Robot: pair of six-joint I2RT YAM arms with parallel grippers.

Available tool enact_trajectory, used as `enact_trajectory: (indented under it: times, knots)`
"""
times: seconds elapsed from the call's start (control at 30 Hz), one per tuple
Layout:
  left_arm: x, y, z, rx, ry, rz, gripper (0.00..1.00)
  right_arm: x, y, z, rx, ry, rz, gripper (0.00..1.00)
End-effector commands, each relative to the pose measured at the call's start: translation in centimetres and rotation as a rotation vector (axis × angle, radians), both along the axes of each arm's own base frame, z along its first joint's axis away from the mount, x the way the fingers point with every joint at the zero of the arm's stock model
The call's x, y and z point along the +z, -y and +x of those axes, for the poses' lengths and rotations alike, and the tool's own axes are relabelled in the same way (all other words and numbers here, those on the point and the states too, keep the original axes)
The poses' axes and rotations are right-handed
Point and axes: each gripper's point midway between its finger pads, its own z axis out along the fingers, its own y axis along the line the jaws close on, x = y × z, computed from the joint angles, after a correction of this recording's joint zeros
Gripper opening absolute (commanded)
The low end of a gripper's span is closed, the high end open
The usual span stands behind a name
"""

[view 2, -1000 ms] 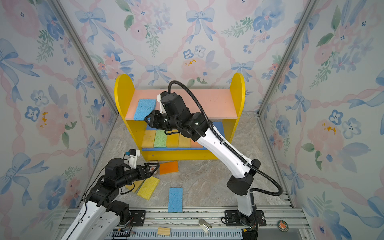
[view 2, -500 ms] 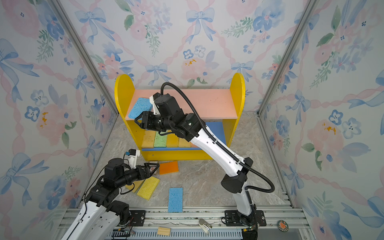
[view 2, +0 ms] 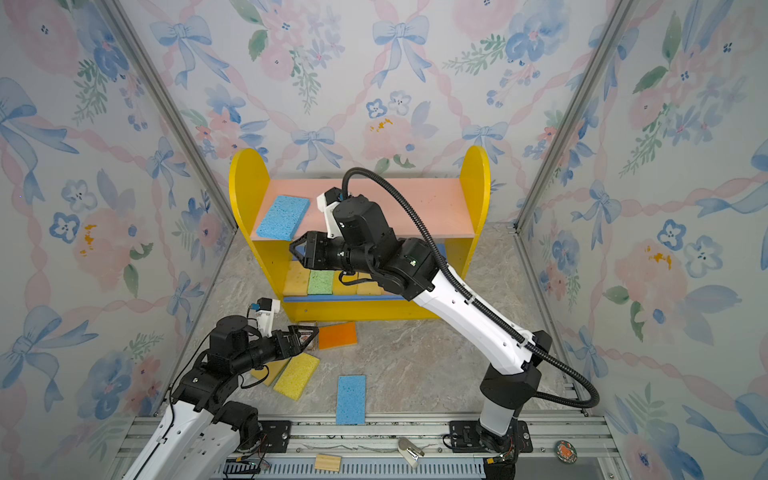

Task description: Place and organize the cleaning sponges onto the shelf

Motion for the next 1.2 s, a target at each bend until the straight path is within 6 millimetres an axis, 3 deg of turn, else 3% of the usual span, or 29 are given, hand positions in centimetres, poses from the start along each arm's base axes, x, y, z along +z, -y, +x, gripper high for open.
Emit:
enact_trajectory:
  times: [0.0, 0.37, 0.7, 0.77, 0.83, 0.93, 1.07, 1.1, 1.17]
  knots:
    - [1.0, 0.1, 0.0, -0.019, 0.03, 0.002, 0.98, 1.1, 0.7, 2.2, -0.033, 0.038, -0.012, 0.39]
    - [0.8, 0.1, 0.0, -0.02, 0.023, 0.004, 0.98, -0.4, -0.7, 7.0, -0.019, -0.015, 0.001, 0.47]
    - [0.7, 0.1, 0.1, -0.024, 0.013, 0.007, 0.98, -3.9, -2.8, 8.1, 0.032, -0.092, -0.031, 0.53]
    - [1.5, 0.1, 0.2, -0.028, 0.039, 0.009, 0.98, -4.1, -3.5, 8.1, 0.051, -0.094, -0.019, 0.53]
    - [3.2, 0.3, 0.1, -0.042, 0.088, -0.001, 0.98, -3.4, -4.1, 7.8, 0.076, -0.065, 0.006, 0.56]
    - [6.0, 1.3, -0.5, -0.107, 0.145, -0.029, 0.98, -0.3, -3.6, 6.7, 0.088, 0.035, 0.046, 0.62]
    - [9.4, 2.4, -1.9, -0.163, 0.217, -0.069, 0.98, 5.0, -0.8, 4.6, 0.09, 0.187, 0.108, 0.69]
    - [11.7, 2.7, -2.5, -0.179, 0.263, -0.09, 0.98, 6.2, 0.4, 4.1, 0.077, 0.206, 0.126, 0.71]
    - [13.8, 3.2, -3.6, -0.219, 0.296, -0.126, 0.98, 7.8, 2.1, 2.8, 0.08, 0.268, 0.132, 0.73]
